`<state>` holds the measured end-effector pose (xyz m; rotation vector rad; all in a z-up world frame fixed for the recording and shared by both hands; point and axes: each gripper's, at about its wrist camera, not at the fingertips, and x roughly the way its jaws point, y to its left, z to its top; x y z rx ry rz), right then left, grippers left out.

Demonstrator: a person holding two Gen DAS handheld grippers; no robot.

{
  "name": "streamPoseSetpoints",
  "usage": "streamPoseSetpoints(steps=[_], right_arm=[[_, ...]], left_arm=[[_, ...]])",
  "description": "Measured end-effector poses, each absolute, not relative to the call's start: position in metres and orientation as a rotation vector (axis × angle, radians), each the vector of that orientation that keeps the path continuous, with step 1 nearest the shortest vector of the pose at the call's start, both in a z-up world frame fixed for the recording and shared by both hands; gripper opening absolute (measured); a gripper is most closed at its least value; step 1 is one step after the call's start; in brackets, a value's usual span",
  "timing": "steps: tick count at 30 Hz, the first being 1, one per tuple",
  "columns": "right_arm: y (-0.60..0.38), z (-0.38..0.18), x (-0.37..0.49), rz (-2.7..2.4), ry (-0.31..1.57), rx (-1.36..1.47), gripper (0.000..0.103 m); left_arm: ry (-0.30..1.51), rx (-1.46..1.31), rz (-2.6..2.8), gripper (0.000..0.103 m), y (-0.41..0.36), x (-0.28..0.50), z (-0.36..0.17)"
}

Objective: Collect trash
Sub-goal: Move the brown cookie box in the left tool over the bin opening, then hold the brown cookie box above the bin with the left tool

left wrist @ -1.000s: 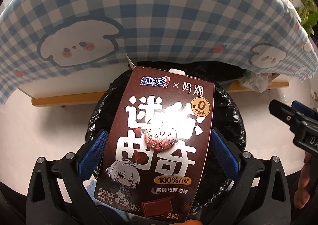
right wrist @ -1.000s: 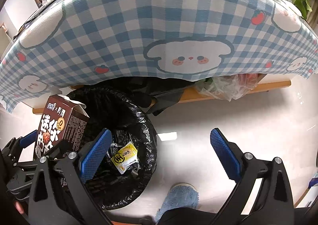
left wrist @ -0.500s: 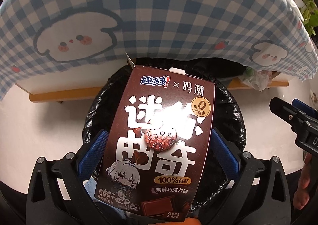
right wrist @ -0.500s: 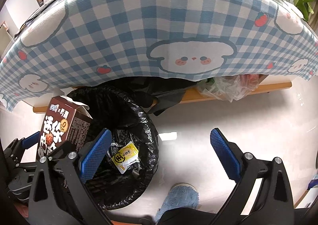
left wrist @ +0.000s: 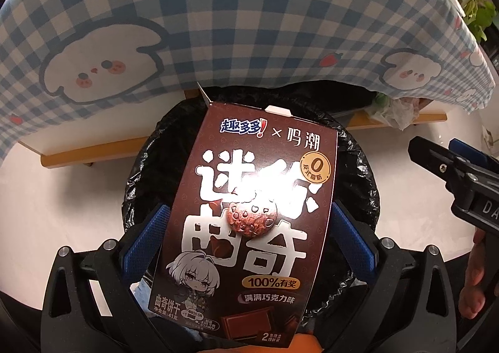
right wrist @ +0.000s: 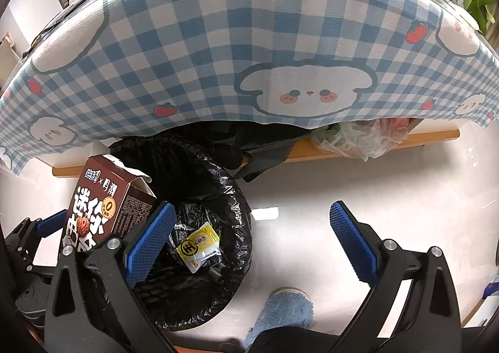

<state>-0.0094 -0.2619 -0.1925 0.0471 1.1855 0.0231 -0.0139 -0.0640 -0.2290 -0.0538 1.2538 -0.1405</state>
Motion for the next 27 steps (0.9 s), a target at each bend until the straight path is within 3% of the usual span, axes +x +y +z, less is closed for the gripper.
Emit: streamPoseSetpoints(steps=[27], right_arm=[[-0.254,-0.182,-0.01,0.049,1.175,0.037,0.096]], left_arm=[[1.228,-0.058,-0.125,0.098,-0.059,-0.017,-0.207]])
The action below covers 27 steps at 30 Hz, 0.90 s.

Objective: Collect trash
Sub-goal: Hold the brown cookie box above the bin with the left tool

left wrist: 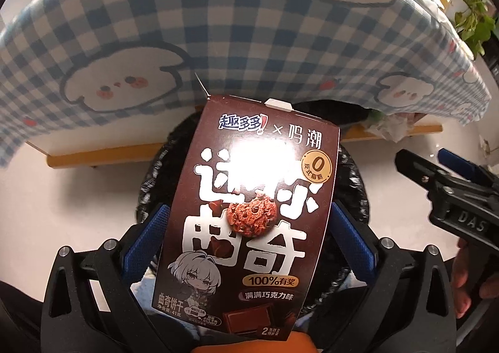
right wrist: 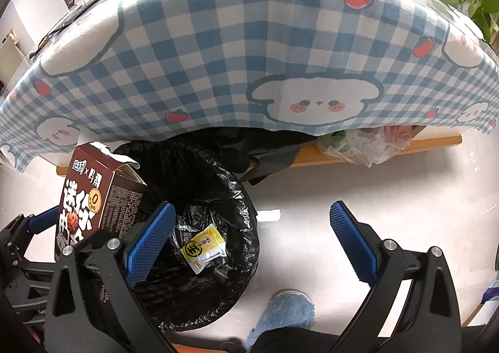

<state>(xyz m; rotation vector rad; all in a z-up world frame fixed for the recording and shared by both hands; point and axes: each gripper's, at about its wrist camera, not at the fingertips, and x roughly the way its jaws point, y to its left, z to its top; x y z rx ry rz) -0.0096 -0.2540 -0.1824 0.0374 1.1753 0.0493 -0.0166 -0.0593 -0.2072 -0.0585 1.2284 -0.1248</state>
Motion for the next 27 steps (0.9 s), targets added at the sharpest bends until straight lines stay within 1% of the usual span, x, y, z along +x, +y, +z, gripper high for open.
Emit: streamPoseSetpoints(steps=[6,10,16,27], right_arm=[[-0.2513,-0.1784,-0.0085,0.057,1.171,0.04,0.096],[-0.2497,-0.1802,-0.0082,0.062,1.175,0.037,0.096],[-0.2492,-0.1829,-0.007,0.063,1.183,0.039,0.096],[-0.2452,-0.1865,-0.0047,0.065,1.191,0.033,0.096]], left_arm=[[1.242,-0.066,-0.095,0.098,-0.0562,-0.016,-0.2092],[1.206,-0.04,-0.088,0.098,-0.0585,-0.0179,-0.2078],[1.204,-0.056,-0.099,0.098,-0.0587,-0.0168,-0.2079],[1.221,-0.063,-0.099,0.098,-0.0554,-0.0147,-0.2076]])
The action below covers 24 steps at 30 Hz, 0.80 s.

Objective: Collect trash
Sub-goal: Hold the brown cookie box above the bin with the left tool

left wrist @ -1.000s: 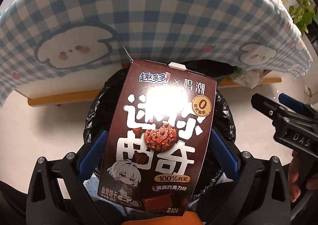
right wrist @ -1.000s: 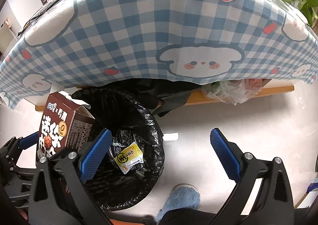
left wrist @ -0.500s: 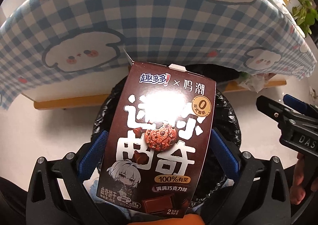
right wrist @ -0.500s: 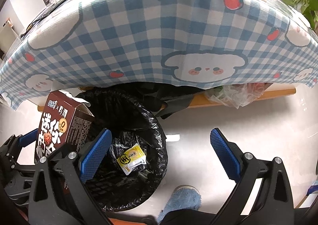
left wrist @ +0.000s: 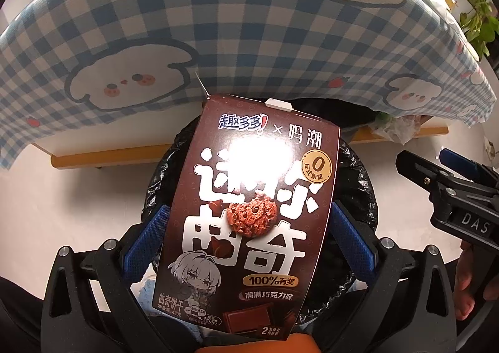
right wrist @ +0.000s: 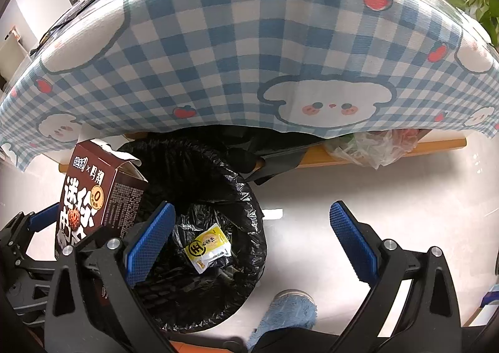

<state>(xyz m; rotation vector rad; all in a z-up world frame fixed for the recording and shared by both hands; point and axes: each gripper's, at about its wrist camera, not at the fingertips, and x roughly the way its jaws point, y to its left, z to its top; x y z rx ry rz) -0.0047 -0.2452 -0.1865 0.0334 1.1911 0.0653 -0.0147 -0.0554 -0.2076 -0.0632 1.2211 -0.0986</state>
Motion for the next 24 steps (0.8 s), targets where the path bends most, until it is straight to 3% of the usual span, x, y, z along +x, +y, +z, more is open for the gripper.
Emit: streamPoseSetpoints(steps=[7,24], right_arm=[[-0.244,-0.19,-0.004,0.067,1.196,0.035,0.096],[-0.242,-0.191,-0.004,0.079,1.198,0.037,0.096]], left_arm=[[1.299,-0.057,-0.09,0.097,-0.055,-0.011,-0.229],[1.246,-0.069,-0.1,0.098,-0.055,-0.012,-0.213]])
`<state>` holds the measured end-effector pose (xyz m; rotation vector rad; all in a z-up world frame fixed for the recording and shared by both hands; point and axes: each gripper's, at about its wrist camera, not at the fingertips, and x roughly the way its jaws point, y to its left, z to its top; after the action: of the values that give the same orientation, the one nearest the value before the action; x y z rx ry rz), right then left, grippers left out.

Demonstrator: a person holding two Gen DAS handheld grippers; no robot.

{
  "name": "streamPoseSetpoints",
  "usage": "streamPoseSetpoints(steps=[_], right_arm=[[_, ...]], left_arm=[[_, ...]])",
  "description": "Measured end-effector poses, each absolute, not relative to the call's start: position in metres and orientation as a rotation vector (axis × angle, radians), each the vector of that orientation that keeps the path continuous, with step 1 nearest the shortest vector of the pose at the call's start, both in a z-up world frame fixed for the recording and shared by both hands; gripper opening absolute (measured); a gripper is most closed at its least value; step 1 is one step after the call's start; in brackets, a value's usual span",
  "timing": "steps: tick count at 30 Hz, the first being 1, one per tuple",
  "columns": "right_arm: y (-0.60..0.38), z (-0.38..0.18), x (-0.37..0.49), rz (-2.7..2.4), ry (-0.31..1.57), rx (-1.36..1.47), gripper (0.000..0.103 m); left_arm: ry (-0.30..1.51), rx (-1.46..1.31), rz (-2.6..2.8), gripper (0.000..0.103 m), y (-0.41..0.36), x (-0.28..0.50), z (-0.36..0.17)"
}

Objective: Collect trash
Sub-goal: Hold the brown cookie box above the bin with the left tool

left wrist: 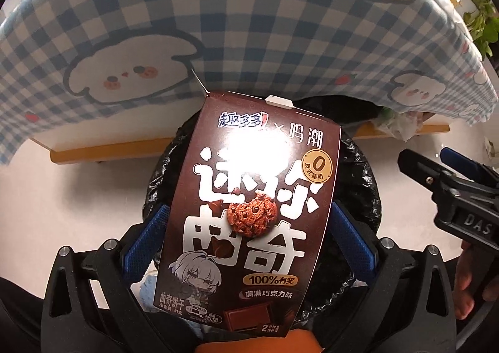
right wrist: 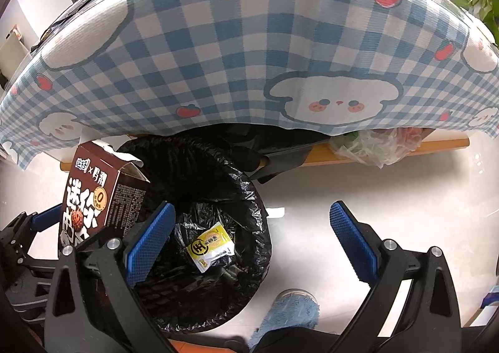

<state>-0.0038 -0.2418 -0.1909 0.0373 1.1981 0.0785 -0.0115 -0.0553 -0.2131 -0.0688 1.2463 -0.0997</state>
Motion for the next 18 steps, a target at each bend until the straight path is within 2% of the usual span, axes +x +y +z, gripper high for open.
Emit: streamPoseSetpoints(steps=[18], right_arm=[[-0.245,-0.192,-0.005,0.072,1.208,0.05,0.096]], left_arm=[[1.221,-0.058,-0.095,0.095,-0.054,-0.018,-0.2]])
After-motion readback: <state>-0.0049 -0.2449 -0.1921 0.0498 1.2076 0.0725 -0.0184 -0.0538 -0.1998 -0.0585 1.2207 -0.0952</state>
